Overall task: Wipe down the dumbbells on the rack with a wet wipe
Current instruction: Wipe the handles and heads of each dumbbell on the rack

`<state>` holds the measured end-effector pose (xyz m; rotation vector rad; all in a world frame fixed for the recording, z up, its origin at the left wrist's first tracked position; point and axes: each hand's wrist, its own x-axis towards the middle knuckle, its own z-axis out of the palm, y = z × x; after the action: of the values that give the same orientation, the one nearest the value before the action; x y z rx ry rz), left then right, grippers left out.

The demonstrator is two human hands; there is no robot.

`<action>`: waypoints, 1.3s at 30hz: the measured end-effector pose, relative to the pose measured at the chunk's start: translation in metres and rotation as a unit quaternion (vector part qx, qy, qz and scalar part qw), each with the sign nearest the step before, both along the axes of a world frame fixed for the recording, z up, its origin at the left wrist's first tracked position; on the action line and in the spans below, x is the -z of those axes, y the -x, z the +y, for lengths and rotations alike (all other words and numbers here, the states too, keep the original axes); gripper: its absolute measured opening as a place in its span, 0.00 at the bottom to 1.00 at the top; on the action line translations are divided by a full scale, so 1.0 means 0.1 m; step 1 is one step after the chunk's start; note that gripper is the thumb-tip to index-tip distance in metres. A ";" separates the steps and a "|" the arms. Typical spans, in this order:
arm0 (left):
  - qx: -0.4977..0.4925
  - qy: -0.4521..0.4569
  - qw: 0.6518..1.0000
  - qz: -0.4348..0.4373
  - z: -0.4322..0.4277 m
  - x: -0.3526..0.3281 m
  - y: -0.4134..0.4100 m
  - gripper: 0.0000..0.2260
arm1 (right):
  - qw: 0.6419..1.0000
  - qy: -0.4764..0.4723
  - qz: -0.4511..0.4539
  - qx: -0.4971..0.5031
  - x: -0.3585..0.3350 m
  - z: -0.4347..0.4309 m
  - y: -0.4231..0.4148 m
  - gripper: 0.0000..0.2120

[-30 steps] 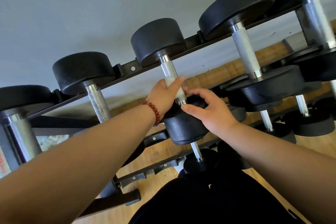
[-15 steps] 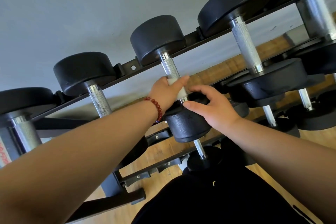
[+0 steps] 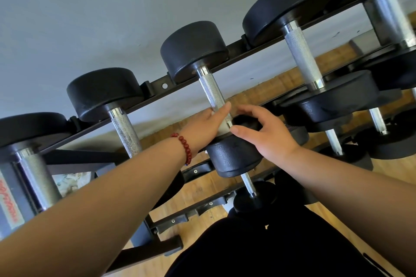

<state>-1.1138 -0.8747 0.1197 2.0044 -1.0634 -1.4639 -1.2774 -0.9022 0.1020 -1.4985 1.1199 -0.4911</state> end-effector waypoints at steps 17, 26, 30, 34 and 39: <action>0.080 0.009 0.992 -0.099 -0.01 0.01 -0.05 0.13 | 1.000 -0.015 -0.001 0.007 0.01 0.01 0.02 0.25; 0.040 0.010 0.999 0.013 0.04 0.02 -0.13 0.06 | 0.999 -0.031 -0.027 0.011 0.05 0.01 0.03 0.27; -0.008 0.018 0.999 -0.036 -0.03 0.07 -0.03 0.12 | 0.999 -0.026 -0.017 0.014 0.04 0.01 0.03 0.27; 0.038 -0.002 0.997 -0.064 -0.03 0.03 -0.08 0.14 | 0.999 -0.030 -0.011 0.006 0.04 0.01 0.04 0.27; 0.054 -0.015 0.995 -0.086 -0.11 0.04 -0.03 0.22 | 0.999 -0.034 -0.008 0.010 0.03 0.01 0.04 0.27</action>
<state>-1.1111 -0.8854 0.1158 2.1565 -1.2456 -1.3867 -1.2812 -0.9014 0.0992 -1.4240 1.1293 -0.4744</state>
